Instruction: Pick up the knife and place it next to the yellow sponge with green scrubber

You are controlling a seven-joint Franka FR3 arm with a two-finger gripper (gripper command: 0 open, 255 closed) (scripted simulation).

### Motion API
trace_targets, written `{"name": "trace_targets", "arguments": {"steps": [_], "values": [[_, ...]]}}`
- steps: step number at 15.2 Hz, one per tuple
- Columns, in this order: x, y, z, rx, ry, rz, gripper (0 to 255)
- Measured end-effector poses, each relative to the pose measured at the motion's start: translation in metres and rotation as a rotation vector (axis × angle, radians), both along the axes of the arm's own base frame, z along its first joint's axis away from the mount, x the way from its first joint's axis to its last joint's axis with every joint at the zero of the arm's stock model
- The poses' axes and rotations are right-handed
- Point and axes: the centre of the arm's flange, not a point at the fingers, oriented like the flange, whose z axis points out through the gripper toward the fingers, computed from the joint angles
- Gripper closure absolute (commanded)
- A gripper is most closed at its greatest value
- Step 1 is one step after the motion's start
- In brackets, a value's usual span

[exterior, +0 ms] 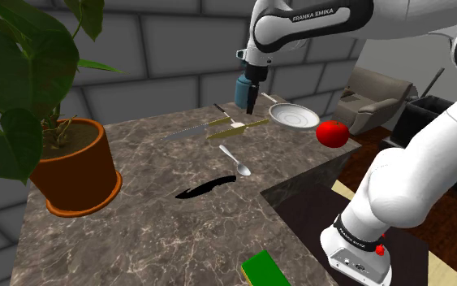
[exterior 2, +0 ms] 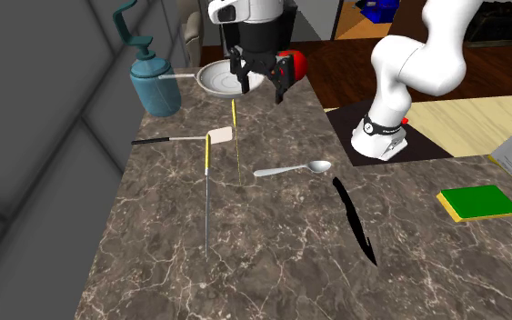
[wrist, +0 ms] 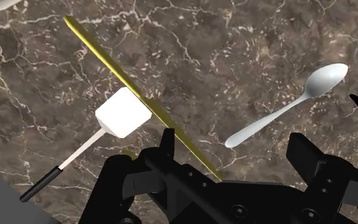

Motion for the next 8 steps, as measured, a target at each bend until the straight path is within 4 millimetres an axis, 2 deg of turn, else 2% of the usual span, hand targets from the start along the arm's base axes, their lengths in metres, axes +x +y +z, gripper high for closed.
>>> {"name": "trace_targets", "arguments": {"steps": [4,8], "values": [[0.049,0.014,-0.025,-0.016,-0.01,0.165,0],[0.087,0.036,-0.05,-0.032,-0.019,0.33,0]]}}
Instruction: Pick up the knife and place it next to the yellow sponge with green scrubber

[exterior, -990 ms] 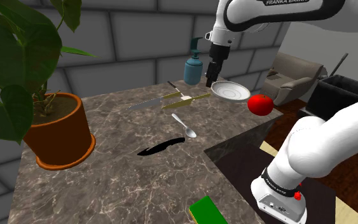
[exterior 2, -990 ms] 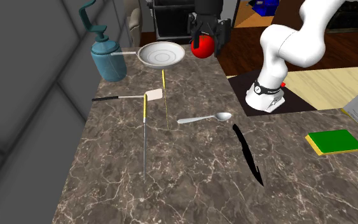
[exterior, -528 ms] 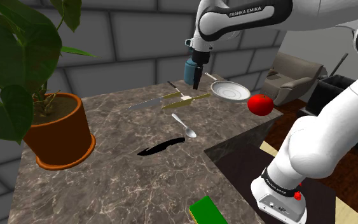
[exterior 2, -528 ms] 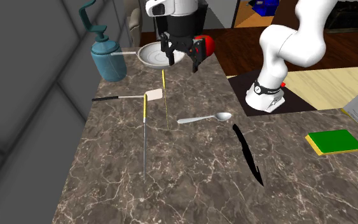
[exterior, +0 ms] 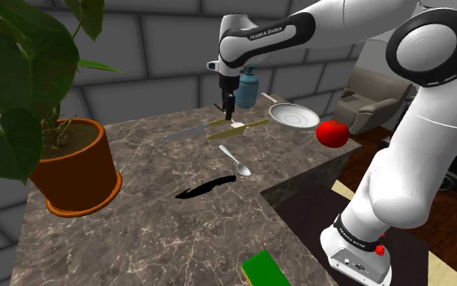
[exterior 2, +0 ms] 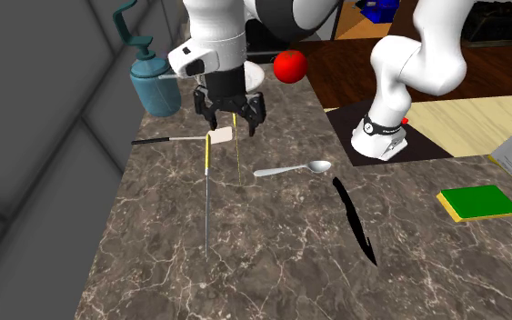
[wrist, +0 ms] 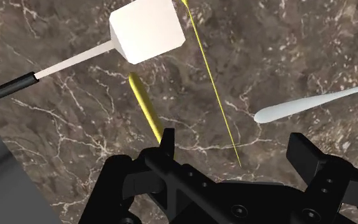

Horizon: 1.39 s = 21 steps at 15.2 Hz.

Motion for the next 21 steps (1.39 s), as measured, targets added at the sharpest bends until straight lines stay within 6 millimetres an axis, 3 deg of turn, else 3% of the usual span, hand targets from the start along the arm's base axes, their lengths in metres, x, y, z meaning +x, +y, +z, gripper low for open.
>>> {"name": "trace_targets", "arguments": {"steps": [4,9,16,21], "values": [[0.044,0.02,-0.024,-0.016,-0.01,0.165,0],[0.086,0.062,-0.049,-0.033,-0.021,0.356,0],[0.089,0.067,-0.087,-0.036,-0.022,0.383,0],[0.089,0.066,-0.095,-0.036,-0.023,0.383,0]]}}
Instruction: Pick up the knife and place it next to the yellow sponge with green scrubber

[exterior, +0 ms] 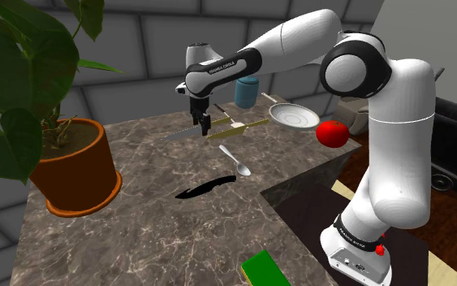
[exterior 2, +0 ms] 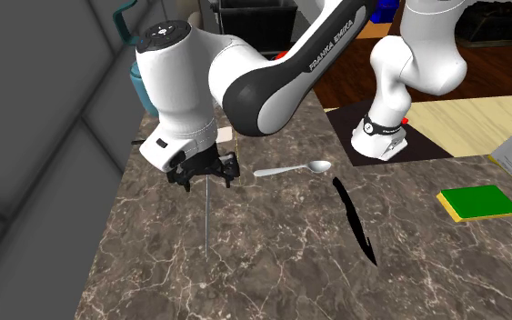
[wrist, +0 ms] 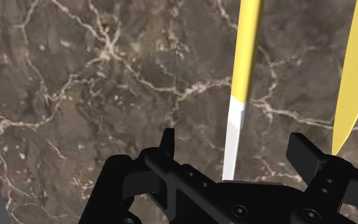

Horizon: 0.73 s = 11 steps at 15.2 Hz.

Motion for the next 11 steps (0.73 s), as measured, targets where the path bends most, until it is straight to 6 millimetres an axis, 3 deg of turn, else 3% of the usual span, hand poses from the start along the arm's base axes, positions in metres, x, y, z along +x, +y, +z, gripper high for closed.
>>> {"name": "trace_targets", "arguments": {"steps": [2,3,11], "values": [[0.0,0.0,-0.0001,0.0,0.0,0.0,0],[0.0,0.0,-0.0001,0.0,0.0,0.0,255],[0.0,0.0,0.0,0.0,0.0,0.0,255]]}}
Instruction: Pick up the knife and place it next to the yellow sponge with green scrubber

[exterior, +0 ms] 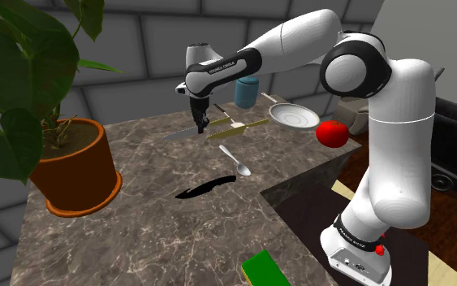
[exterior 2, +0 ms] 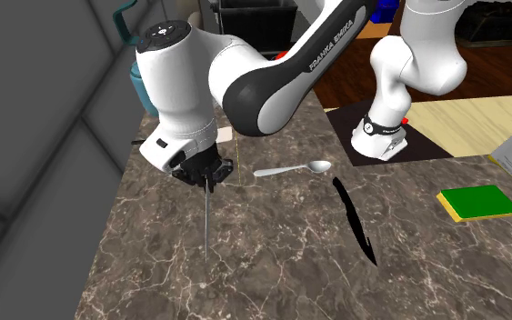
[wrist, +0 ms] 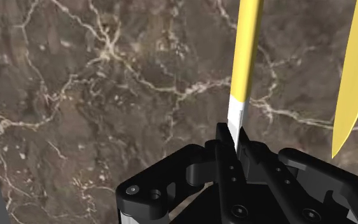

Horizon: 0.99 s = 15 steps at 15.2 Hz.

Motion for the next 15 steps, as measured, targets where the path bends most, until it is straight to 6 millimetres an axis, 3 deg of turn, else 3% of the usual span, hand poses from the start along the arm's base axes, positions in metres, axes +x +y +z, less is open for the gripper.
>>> {"name": "trace_targets", "arguments": {"steps": [4,15], "values": [[0.001,0.0,0.006,0.0,0.0,0.0,255],[0.0,0.001,0.064,0.0,0.0,0.0,255]]}}
